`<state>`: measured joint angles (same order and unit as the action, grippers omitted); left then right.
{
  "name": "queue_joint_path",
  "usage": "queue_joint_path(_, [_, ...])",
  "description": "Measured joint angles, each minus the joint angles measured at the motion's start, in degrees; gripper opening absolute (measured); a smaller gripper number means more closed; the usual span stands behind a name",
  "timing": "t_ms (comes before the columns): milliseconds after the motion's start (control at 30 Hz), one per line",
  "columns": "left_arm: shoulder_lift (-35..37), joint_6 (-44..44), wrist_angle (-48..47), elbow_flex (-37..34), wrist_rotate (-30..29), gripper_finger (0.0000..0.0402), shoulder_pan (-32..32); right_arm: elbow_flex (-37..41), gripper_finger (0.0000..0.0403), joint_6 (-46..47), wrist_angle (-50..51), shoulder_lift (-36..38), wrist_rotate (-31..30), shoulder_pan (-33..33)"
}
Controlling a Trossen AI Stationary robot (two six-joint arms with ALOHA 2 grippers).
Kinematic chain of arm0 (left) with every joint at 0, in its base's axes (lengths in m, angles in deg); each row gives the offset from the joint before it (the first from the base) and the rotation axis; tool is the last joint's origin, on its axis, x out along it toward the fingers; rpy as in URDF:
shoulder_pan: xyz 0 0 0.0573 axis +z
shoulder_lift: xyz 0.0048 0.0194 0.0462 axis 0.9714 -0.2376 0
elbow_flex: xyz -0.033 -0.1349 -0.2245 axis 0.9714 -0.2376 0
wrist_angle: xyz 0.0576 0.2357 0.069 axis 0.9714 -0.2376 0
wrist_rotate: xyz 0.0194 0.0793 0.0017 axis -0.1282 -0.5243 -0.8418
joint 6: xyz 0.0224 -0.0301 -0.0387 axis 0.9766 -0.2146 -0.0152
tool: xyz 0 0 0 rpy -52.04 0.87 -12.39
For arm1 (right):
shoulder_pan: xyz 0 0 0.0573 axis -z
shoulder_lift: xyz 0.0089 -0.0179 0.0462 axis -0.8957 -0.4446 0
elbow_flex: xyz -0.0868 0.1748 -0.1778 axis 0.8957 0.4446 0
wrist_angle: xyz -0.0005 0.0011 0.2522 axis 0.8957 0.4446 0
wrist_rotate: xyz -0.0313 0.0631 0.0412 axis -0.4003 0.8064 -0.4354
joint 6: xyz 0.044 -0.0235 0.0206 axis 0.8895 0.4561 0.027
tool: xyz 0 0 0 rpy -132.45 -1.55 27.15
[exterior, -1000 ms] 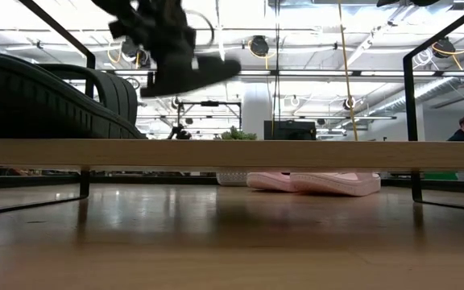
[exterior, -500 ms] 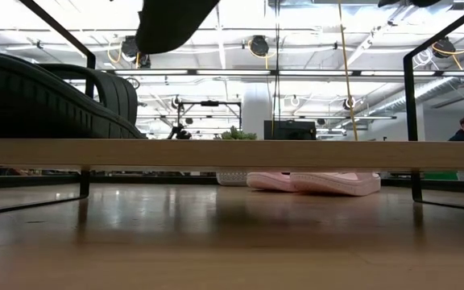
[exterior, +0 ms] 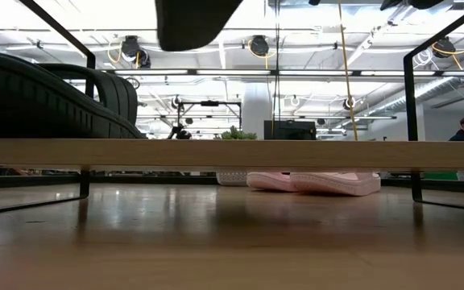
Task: Pick and place slides into the shelf
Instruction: Put the right black slipper on the shelf
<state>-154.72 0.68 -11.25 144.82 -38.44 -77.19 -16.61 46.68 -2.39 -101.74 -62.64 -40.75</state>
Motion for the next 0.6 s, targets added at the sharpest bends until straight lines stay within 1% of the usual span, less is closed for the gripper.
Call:
queue_joint_path(67, [-4.12, 5.11, -9.56, 7.44, -2.56, 0.0, -0.02, 0.0, 0.0004, 1.15, -0.02, 0.0, 0.18, 0.0])
queue_joint_path(167, [-10.35, 11.88, -23.56, 16.91, -7.31, 0.0, -0.78, 0.0, 0.0004, 2.27, -0.09, 0.0, 2.18, 0.01])
queue_joint_path(233, [-14.15, 14.36, -28.08, 21.3, -8.35, 0.0, -1.75, 0.0, 0.0004, 2.28, -0.18, 0.01, 3.17, 0.02])
queue_joint_path(333, [-18.44, 16.56, -29.44, 25.2, -5.19, 0.0, -3.21, 0.0, 0.0004, 2.33, -0.19, 0.44, 3.18, 0.02])
queue_joint_path(400, [-20.21, 16.6, -29.0, 26.91, -4.97, 0.0, -4.21, 0.0, 0.0004, 2.33, -0.22, 0.91, 3.19, 0.02])
queue_joint_path(600, [-21.65, 15.85, -28.56, 27.56, -4.72, 0.0, -5.77, 0.0, 0.0004, 2.31, -0.09, 2.15, 3.24, 0.02])
